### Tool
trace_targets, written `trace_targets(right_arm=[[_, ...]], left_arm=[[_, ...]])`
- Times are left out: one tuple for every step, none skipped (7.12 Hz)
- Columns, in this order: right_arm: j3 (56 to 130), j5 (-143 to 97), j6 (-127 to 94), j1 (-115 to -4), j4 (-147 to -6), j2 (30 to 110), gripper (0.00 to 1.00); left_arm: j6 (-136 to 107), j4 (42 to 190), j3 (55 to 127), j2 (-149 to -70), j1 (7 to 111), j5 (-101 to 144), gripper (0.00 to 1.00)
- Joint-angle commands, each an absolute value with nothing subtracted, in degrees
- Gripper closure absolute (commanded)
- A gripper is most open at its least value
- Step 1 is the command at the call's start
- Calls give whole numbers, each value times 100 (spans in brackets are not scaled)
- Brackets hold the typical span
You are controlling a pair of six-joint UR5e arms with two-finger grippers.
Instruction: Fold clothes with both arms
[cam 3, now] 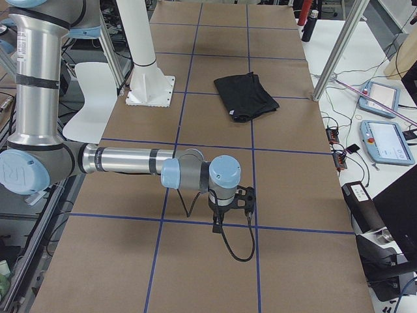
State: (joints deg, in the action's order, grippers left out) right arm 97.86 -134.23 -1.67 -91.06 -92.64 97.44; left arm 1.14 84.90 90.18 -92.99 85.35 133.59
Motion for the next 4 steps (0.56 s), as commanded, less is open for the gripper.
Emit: trace_targets(right_arm=[[9791, -13430, -167, -9105, -9264, 9747, 0], [9791, -13430, -176, -9105, -9264, 9738, 0], [9791, -13438, -167, -9105, -9264, 9738, 0], [9808, -13447, -176, -9105, -9264, 9738, 0]], left_arm=[[114, 8490, 9018, -9316, 8534, 13359, 1], [114, 8490, 9018, -9316, 8543, 13359, 1], [140, 8490, 9009, -9316, 8543, 13368, 1], [141, 8525, 8991, -9316, 8543, 13359, 1]])
